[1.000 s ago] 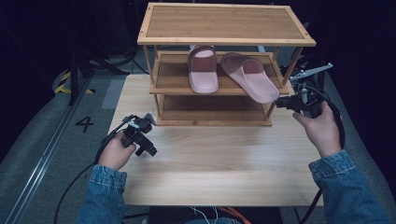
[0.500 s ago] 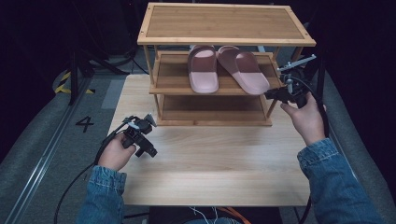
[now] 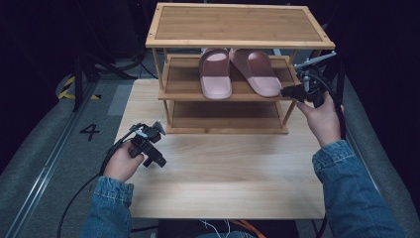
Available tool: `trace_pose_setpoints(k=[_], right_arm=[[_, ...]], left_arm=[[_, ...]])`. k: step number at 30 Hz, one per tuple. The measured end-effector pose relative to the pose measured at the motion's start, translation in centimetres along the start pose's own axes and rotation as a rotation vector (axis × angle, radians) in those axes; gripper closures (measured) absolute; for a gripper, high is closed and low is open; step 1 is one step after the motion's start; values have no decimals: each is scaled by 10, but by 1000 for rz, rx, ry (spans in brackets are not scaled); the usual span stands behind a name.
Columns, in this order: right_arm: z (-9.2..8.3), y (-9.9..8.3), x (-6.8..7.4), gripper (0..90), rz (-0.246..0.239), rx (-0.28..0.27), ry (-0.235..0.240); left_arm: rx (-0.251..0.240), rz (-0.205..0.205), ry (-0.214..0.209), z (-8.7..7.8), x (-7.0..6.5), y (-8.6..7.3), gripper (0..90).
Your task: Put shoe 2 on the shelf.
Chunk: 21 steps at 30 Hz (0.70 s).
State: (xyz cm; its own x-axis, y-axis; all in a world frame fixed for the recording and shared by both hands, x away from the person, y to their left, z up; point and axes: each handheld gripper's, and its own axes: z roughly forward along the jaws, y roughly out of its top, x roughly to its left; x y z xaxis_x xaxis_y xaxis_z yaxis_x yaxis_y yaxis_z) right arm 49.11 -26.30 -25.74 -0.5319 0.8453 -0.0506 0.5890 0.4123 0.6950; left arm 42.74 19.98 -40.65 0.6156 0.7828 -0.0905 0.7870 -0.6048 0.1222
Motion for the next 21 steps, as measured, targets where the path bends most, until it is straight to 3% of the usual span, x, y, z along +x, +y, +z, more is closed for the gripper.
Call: trace_pose_setpoints(k=[4,11,15,17,21], right_arm=[[4,1,-15,857,40,11,-25],[20,5,-23,888,26,27,-64],[28,6,-19,877,19,38,-14],[29,7,-18,877,1,34,-29],[28,8,-8,875,-1,39,11]], left_arm=[[2,-3,3,0,-2,-4,170],[22,-26,22,6,-4,-18,171],[22,-43,21,5,-3,-26,171],[26,-51,23,6,-3,-31,171],[27,-69,20,4,0,-37,171]])
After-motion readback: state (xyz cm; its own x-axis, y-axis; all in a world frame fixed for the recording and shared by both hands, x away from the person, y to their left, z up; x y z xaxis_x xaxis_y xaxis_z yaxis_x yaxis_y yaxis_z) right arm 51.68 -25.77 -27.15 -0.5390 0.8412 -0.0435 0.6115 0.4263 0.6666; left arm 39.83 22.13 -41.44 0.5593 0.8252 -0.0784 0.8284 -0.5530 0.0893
